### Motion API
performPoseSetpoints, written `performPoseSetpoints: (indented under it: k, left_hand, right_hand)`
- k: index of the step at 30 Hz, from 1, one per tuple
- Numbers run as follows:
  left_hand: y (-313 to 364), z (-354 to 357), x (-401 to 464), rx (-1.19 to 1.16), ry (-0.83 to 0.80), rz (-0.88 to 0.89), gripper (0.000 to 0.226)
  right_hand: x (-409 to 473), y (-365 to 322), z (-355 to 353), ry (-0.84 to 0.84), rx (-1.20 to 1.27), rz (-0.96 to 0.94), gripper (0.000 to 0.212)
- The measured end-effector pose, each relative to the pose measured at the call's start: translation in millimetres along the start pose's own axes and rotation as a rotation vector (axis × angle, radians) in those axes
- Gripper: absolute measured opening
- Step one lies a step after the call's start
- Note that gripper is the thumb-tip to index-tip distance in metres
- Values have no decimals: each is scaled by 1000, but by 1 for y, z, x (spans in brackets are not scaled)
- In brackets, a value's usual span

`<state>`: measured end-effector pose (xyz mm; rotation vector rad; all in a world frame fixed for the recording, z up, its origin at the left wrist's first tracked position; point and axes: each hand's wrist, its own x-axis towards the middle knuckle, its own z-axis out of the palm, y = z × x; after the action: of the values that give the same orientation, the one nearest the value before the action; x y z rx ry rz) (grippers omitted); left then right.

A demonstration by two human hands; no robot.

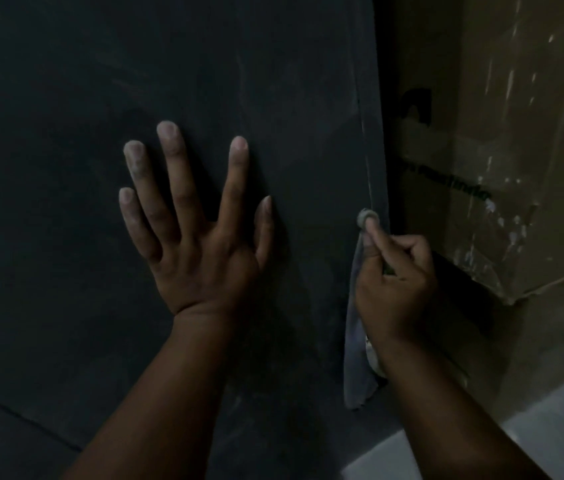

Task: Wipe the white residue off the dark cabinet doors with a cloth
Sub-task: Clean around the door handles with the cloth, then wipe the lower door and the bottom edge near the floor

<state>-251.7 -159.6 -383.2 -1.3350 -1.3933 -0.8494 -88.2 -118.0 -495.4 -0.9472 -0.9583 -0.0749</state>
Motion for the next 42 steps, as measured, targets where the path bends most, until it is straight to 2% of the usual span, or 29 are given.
performPoseSetpoints:
  k: [5,9,12,14,16,19,21,25,27,31,36,40,42]
  left_hand:
    - [3,-5,-1,-20,-16,-1,59]
    - [3,-9,-4,-89,-28,3,57]
    - [11,-16,-34,-319,-71,1,51]
    - [20,-25,-66,-464,-140,47,43]
    - [28,-33,-93,-617,-217,18,31]
    - [36,-44,-107,-1009,-364,-288,12]
    - [43,-52,-105,-1203,-488,-513,7]
    - [51,-61,-96,-1363,-598,-829,19]
    - [54,-63,-93,-1387,-594,-951,23]
    - [60,-67,-90,-1277,-582,-942,20]
    - [63,-68,-84,-1192,-610,-818,15]
    - [60,-65,-77,-1045,-465,-696,12]
    - [58,-64,-72,-940,-337,-585,11]
  right_hand:
    - [-22,-17,6,99,43,237,22]
    - [-54,-31,-15,-86,123,426,20]
    - [-65,-42,-42,-211,266,680,21]
    - [-65,-53,-53,-160,385,809,19]
    - [-60,-65,-57,-117,445,866,17]
    - [-52,-79,-58,-154,459,850,17]
    - [-48,-84,-58,-193,480,838,17]
    - [-50,-83,-61,-322,432,807,11]
    - [-52,-83,-64,-378,437,789,19]
    - [-54,-81,-71,-391,474,768,31]
    - [-46,-77,-79,-482,367,580,31]
    - [-28,-66,-79,-681,295,430,27]
    - [-20,-59,-75,-607,229,379,23]
